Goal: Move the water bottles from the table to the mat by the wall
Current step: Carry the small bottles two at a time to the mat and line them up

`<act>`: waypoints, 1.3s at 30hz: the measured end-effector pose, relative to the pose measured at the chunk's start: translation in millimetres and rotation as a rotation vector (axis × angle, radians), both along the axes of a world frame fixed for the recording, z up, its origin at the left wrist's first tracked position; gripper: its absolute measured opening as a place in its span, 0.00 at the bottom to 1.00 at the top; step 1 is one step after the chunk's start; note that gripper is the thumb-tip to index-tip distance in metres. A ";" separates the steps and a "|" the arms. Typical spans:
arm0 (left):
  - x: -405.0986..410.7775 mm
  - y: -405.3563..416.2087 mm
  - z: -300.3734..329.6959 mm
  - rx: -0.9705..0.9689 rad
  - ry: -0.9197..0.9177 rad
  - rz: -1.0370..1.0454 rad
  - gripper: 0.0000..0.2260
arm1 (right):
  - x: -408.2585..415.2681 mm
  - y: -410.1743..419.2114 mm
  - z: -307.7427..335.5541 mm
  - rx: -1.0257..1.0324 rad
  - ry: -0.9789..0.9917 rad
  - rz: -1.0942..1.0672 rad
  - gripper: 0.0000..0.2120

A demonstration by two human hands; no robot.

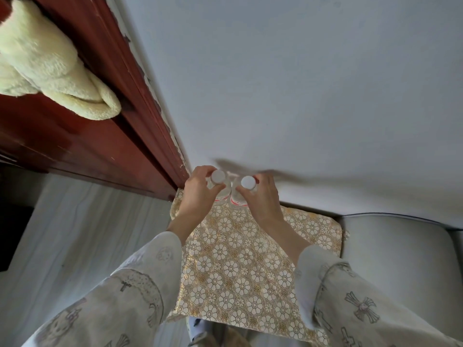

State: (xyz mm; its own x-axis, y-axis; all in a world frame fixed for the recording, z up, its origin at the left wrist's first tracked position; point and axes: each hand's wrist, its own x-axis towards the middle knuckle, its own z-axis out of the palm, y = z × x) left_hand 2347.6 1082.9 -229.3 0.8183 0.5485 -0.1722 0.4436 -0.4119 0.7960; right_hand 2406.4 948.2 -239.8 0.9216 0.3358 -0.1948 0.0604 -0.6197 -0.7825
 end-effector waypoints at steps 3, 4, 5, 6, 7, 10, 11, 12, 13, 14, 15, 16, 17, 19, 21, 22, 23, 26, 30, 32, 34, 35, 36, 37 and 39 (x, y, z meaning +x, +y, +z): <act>5.3 2.6 1.7 -0.015 0.026 -0.012 0.15 | -0.5 -0.3 0.0 0.018 -0.009 0.013 0.17; 5.9 3.3 2.1 -0.018 0.036 -0.020 0.16 | -0.6 -0.9 0.0 0.015 -0.012 0.016 0.17; 5.8 3.9 2.4 -0.024 0.044 -0.027 0.16 | -0.9 -1.3 0.3 0.012 -0.014 0.019 0.17; 5.0 4.3 3.1 -0.032 0.051 -0.036 0.17 | -1.3 -1.5 0.8 0.013 -0.014 0.023 0.17; 3.7 4.5 3.8 -0.041 0.058 -0.047 0.18 | -2.1 -1.9 1.7 0.018 -0.008 0.025 0.17; -1.4 5.7 8.4 -0.082 0.094 -0.082 0.25 | -5.2 -2.2 7.8 0.031 0.044 0.021 0.17; -3.4 6.2 11.2 -0.097 0.115 -0.094 0.28 | -6.9 -2.5 11.7 0.028 0.069 0.019 0.18; -5.7 6.2 15.1 -0.108 0.140 -0.106 0.30 | -8.9 -3.1 16.4 0.022 0.089 0.018 0.19; -9.1 5.7 20.1 -0.113 0.165 -0.115 0.31 | -12.2 -4.4 22.4 0.010 0.100 0.020 0.21; -13.7 4.7 26.1 -0.116 0.182 -0.119 0.32 | -16.3 -5.8 29.2 -0.003 0.099 0.020 0.21; -19.6 3.3 33.0 -0.121 0.186 -0.116 0.31 | -21.3 -7.8 37.5 -0.015 0.091 0.017 0.21; -26.7 1.7 41.9 -0.126 0.176 -0.110 0.30 | -27.2 -9.7 47.8 -0.024 0.079 0.013 0.20; -34.4 0.2 53.4 -0.126 0.159 -0.106 0.28 | -33.8 -11.4 61.0 -0.029 0.067 0.016 0.20; -53.5 -2.5 82.0 -0.114 0.140 -0.120 0.23 | -49.1 -13.2 89.3 -0.021 0.061 0.044 0.19; -79.8 -4.9 113.2 -0.129 0.136 -0.148 0.19 | -70.4 -13.9 120.4 0.000 0.085 0.125 0.18; -94.3 -4.5 129.4 -0.130 0.120 -0.151 0.18 | -81.1 -11.9 136.6 0.013 0.090 0.186 0.17; -110.7 -2.6 146.2 -0.122 0.094 -0.130 0.16 | -91.5 -8.4 153.1 0.025 0.095 0.258 0.17; -165.3 2.4 193.2 -0.089 -0.003 0.060 0.13 | -118.9 6.0 200.5 0.049 0.075 0.471 0.17; -238.5 -1.2 250.0 0.011 -0.088 0.290 0.12 | -155.8 31.2 254.8 0.123 -0.016 0.721 0.16; -280.6 -10.8 273.0 0.071 -0.119 0.415 0.11 | -183.3 43.6 274.9 0.173 -0.030 0.840 0.14; -327.2 -26.7 290.7 0.119 -0.146 0.557 0.11 | -216.1 53.2 292.9 0.209 -0.034 0.978 0.13; -351.9 -37.1 298.2 0.129 -0.156 0.637 0.11 | -234.6 56.4 301.6 0.223 -0.037 1.048 0.12; -376.4 -48.9 305.2 0.135 -0.167 0.715 0.11 | -254.7 58.6 309.8 0.240 -0.038 1.114 0.12; -400.9 -61.8 311.3 0.139 -0.177 0.793 0.10 | -275.8 59.5 317.9 0.257 -0.040 1.179 0.11; -449.8 -90.4 320.7 0.141 -0.199 0.941 0.10 | -319.8 57.4 331.9 0.288 -0.040 1.307 0.10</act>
State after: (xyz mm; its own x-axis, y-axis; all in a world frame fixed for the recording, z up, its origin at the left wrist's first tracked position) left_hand 1897.8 992.6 91.5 0.0413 0.9984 0.0392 0.5026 -0.0547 0.8628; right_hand 2086.6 1005.6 92.1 -0.1022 0.9935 0.0509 0.5039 0.0958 -0.8584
